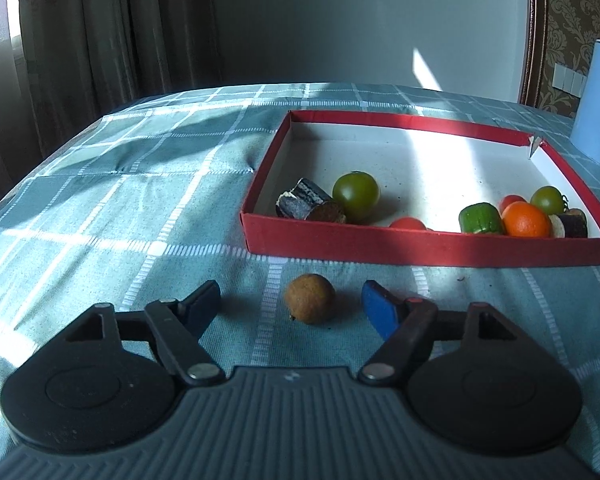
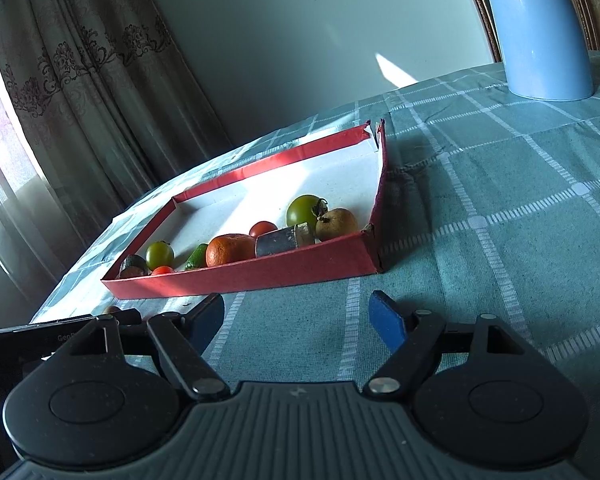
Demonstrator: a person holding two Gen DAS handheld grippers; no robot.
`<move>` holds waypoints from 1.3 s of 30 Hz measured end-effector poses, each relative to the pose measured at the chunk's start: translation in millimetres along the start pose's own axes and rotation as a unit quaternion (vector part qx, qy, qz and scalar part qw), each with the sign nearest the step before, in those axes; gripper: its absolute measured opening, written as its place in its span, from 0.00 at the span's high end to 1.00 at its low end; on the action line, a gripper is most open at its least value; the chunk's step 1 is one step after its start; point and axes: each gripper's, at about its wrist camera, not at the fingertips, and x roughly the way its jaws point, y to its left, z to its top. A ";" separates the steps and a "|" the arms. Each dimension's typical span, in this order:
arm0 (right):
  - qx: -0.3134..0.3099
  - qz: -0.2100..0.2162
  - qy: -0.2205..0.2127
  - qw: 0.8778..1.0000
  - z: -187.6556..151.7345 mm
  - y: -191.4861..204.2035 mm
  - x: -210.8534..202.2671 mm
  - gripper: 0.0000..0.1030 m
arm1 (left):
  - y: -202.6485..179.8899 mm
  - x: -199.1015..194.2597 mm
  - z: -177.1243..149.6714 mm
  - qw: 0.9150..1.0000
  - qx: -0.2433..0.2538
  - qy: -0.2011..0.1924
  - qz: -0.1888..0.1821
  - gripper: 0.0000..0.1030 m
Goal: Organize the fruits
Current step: 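Lower the left gripper onto the small brown round fruit and grasp it, then carry the brown fruit with the left gripper into the tray and open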
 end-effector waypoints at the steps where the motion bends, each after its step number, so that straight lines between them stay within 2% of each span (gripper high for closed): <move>1: 0.000 0.000 0.000 1.000 0.0 -0.1 0.0 0.22 | -1.2 -1.4 -0.7 1.000 0.002 -0.002 -0.006 0.38; 3: 0.002 0.001 0.000 1.000 -0.2 -0.4 -0.2 0.22 | -5.1 -3.9 -2.0 1.000 0.008 -0.007 -0.018 0.61; 6: 0.004 0.003 -0.001 1.000 -0.4 -1.1 -0.9 0.22 | -13.0 -7.1 -3.6 0.999 0.020 -0.011 -0.024 0.76; 17: 0.007 0.005 -0.002 1.000 0.0 -1.9 -1.5 0.22 | -20.3 -21.9 -5.4 0.999 0.023 -0.025 -0.020 0.77; 26: 0.006 0.004 -0.002 1.000 0.0 -1.9 -1.3 0.22 | -34.0 -39.5 17.8 0.997 0.033 -0.062 -0.027 0.77; 34: 0.006 0.006 -0.001 1.000 0.1 -2.3 -0.8 0.21 | -51.1 -20.1 45.7 0.996 0.039 -0.073 -0.022 0.77; 39: 0.006 0.006 -0.001 1.000 0.1 -2.2 -0.6 0.21 | -57.7 2.0 54.9 0.997 0.033 -0.061 -0.021 0.77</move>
